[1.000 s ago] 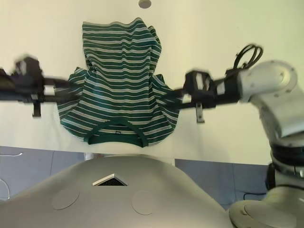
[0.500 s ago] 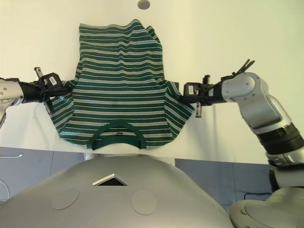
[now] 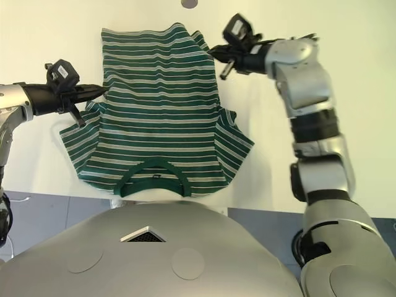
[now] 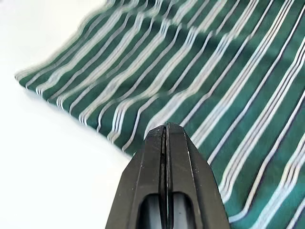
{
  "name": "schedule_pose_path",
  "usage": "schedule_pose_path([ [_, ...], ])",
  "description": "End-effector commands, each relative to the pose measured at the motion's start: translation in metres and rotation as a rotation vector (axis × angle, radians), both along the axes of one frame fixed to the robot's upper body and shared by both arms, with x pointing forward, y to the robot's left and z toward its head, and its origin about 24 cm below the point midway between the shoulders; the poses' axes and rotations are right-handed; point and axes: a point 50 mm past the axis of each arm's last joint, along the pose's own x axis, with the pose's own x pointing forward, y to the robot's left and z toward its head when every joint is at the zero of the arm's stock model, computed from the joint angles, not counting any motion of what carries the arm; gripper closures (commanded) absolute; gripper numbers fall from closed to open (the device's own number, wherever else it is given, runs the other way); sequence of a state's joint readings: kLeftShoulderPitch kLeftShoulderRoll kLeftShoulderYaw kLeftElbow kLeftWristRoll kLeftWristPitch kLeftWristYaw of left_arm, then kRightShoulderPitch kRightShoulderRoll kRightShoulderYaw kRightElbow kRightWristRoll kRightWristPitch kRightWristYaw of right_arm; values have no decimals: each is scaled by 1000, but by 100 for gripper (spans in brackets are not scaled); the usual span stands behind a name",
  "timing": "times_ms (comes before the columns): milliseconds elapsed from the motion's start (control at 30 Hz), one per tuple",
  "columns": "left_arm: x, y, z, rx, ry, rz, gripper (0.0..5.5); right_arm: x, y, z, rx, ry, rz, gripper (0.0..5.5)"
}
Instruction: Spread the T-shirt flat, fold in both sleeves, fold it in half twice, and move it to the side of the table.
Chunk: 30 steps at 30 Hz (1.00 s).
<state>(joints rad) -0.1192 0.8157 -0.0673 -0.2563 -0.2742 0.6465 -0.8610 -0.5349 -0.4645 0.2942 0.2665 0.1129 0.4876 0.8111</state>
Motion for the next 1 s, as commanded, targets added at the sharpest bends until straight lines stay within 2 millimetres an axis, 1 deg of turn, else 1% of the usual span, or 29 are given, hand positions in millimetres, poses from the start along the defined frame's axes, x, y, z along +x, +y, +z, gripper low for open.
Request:
schedule_pose_path([
  [33,15,-2,14,-64,-63,78,549,11,15,-30,-73,31,-73,550],
  [100,16,-3,16,-81,-70,93,549,10,11,-43,-115,49,-105,550],
  [167,16,-2,15,-89,-76,121,549,10,-6,-56,-222,43,-136,550],
  [200,17,-1,15,-90,-80,137,549,11,-19,-61,-284,28,-160,550],
  [233,19,-1,15,-90,-83,150,549,14,-31,-63,-336,8,-188,550],
  [300,21,0,13,-85,-86,163,549,19,-48,-62,-380,-21,-248,550],
  [367,22,2,9,-66,-84,194,549,28,-56,-56,-389,-74,-293,550],
  [400,23,3,7,-55,-80,209,549,31,-57,-52,-386,-105,-300,550],
  [433,24,5,0,-33,-66,235,549,38,-52,-43,-341,-172,-309,550],
  [467,23,6,-10,-6,-40,258,549,46,-45,-28,-253,-265,-333,550],
  [533,17,6,-25,13,17,278,504,58,-35,2,-99,-426,-378,550],
  [567,11,6,-30,10,51,277,491,60,-31,16,-31,-491,-389,550],
  [633,0,9,-37,17,112,270,452,60,-26,39,86,-585,-403,550],
  [667,-4,12,-39,30,128,272,439,58,-26,47,121,-608,-407,550],
  [733,-10,23,-39,48,154,290,432,52,-24,56,148,-630,-401,550],
  [800,-16,30,-40,62,180,294,432,48,-24,59,150,-635,-399,550],
  [867,-18,30,-46,56,205,301,432,45,-24,59,147,-631,-406,550],
  [1000,-22,21,-57,14,254,289,432,44,-18,60,137,-632,-395,550],
])
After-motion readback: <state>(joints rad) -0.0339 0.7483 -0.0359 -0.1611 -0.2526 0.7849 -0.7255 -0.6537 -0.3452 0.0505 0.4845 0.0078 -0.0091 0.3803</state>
